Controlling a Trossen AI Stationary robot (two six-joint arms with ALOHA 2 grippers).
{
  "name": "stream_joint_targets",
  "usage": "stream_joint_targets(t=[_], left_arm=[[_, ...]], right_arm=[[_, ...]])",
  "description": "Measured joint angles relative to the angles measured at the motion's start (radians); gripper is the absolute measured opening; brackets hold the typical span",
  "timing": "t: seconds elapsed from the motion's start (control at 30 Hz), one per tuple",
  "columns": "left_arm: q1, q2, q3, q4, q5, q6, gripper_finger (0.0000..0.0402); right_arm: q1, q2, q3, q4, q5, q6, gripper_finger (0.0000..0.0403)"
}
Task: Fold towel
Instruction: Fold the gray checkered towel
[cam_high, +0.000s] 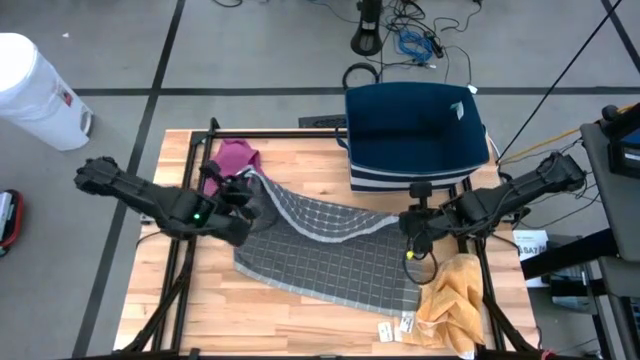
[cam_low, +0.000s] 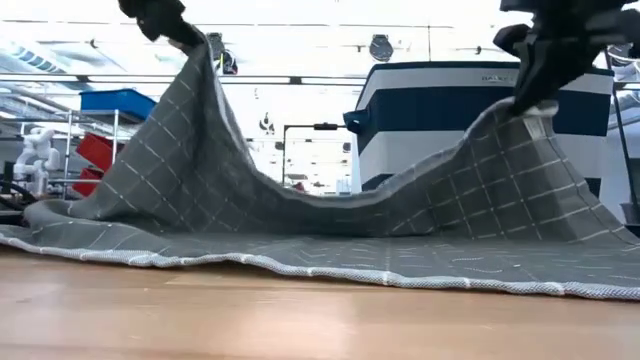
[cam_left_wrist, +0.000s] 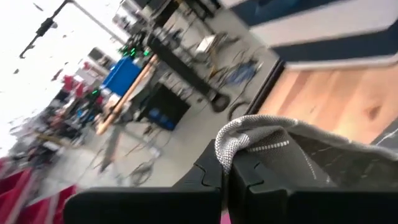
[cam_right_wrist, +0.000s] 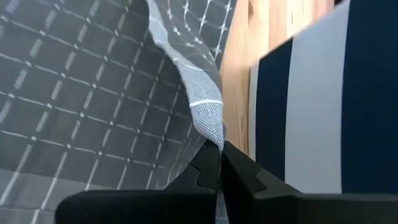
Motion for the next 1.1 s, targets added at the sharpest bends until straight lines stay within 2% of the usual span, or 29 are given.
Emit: stream_joint_targets(t=[0.13,0.3,0.4,0.53,0.6,0.67,0.77,0.8,0.87,0.97,1.1], left_arm=[[0.065,0.016,0.000,-0.003,-0.103,-0.027,0.0000],[0.113,0.042,0.000,0.049,-0.070,0.053,0.0000],[0.113,0.048,0.000,0.086,-0.089,0.061,0.0000],[0.135,0.048,0.000,0.206,-0.108,0.105,0.0000],[0.141,0.048,0.000,0.324,-0.060,0.173,0.0000],[0.142,0.048,0.000,0.460,0.048,0.275,0.0000],[0.142,0.048,0.000,0.626,0.258,0.426,0.0000],[0.143,0.048,0.000,0.648,0.285,0.458,0.0000],[0.150,0.048,0.000,0.629,0.238,0.484,0.0000],[0.189,0.048,0.000,0.505,0.118,0.444,0.0000],[0.266,0.049,0.000,0.338,0.117,0.301,0.0000]], right_arm=[[0.000,0.000,-0.003,-0.070,0.141,0.055,0.0000],[0.000,-0.020,-0.003,-0.202,0.315,0.177,0.0000],[0.000,-0.042,-0.003,-0.270,0.412,0.260,0.0000],[0.000,-0.077,-0.003,-0.285,0.491,0.305,0.0000],[0.000,-0.094,-0.003,-0.285,0.491,0.308,0.0000],[0.000,-0.109,-0.003,-0.285,0.485,0.307,0.0000],[0.000,-0.130,-0.003,-0.285,0.396,0.288,0.0000],[0.000,-0.136,-0.003,-0.285,0.361,0.281,0.0000],[0.000,-0.142,-0.003,-0.286,0.291,0.278,0.0000],[0.000,-0.146,-0.003,-0.287,0.187,0.277,0.0000],[0.000,-0.144,-0.003,-0.286,0.104,0.282,0.0000]])
